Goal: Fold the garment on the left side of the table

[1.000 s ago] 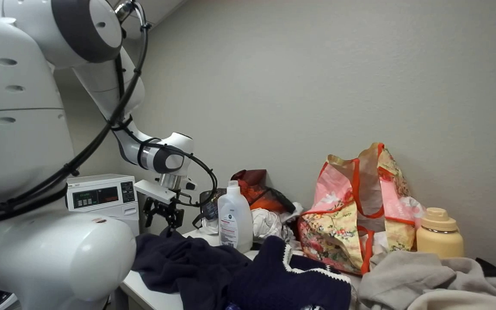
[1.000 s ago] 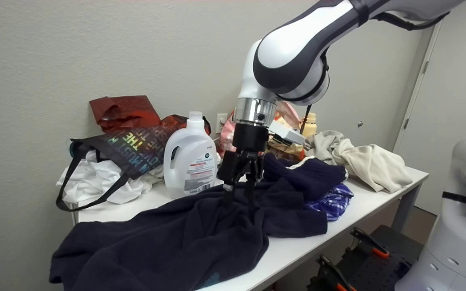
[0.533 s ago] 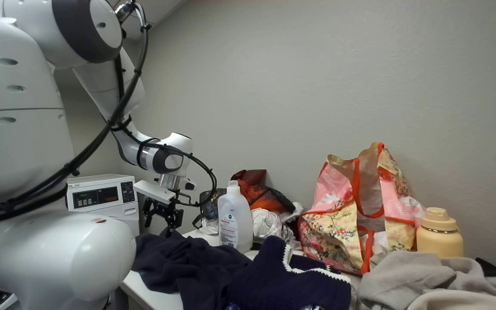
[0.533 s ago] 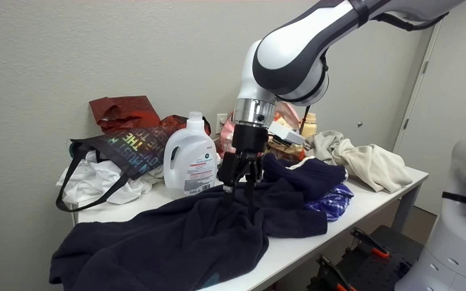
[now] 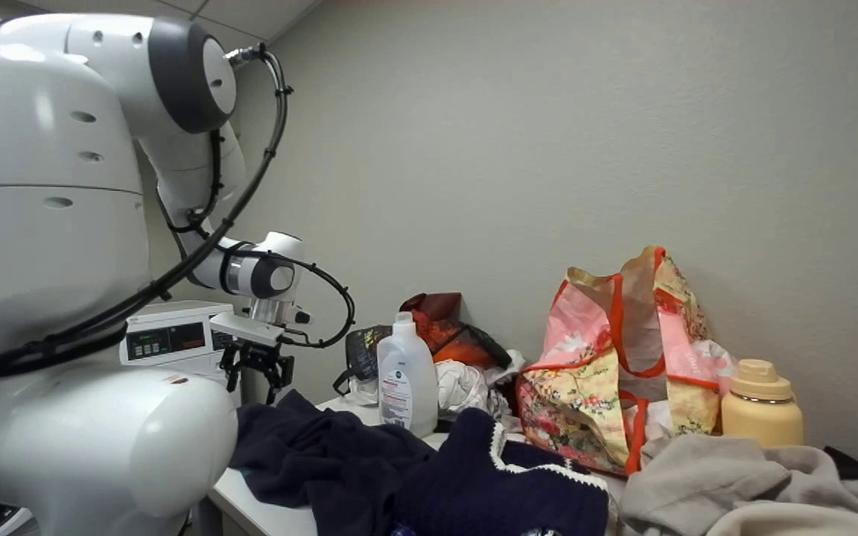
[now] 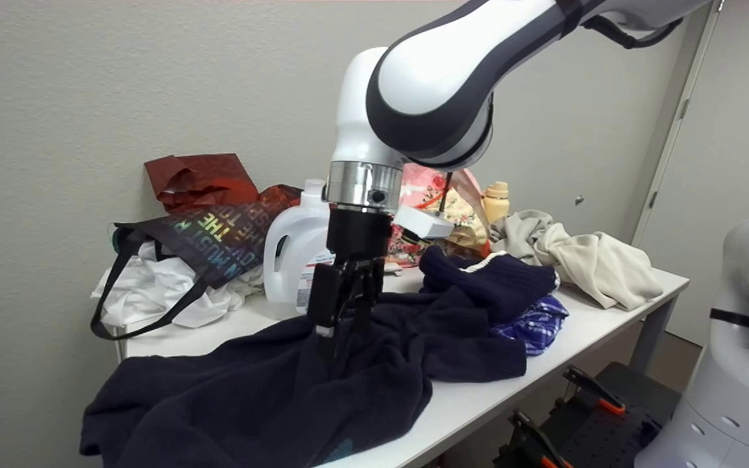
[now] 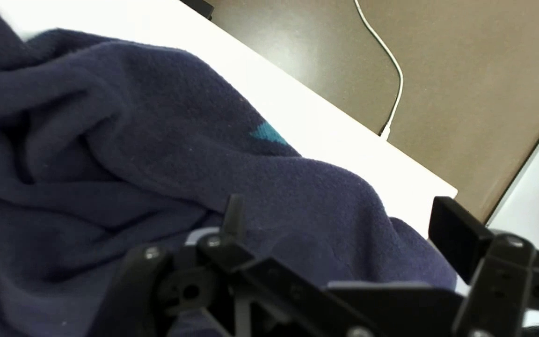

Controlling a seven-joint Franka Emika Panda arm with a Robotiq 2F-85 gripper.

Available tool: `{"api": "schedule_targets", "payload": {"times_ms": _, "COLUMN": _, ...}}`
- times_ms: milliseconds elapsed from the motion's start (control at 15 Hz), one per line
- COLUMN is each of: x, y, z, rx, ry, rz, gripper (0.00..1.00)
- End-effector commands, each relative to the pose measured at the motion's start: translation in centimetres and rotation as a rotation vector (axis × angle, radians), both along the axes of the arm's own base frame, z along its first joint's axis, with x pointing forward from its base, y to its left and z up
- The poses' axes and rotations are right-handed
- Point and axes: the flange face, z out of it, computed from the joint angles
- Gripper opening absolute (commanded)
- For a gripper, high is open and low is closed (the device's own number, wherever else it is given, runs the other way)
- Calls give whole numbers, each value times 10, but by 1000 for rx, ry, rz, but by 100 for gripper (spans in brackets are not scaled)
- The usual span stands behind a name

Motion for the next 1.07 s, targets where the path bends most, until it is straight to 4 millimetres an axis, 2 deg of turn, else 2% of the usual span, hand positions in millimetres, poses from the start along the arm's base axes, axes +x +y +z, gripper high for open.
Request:
{"api": "schedule_targets", "payload": {"times_ms": 0, "x": 15, "y": 41, "z": -17, "rx": -4, "ry": 1, "rz": 57, "gripper": 100}}
{"api": "schedule_targets", "payload": {"times_ms": 267, "x": 34, "y": 76, "z": -43, "rx": 2, "ry": -13, "rz": 106, "gripper": 100}}
{"api": "schedule_targets", "payload": {"times_ms": 533, "x": 49, "y": 117, "z": -61, "rx": 34, "ry": -28, "rz": 139, "gripper": 100}}
{"api": "schedule_targets", "payload": {"times_ms": 1000, "x": 38, "y": 191, "z": -63, "rx": 89, "ry": -37, "rz": 231, "gripper": 100}}
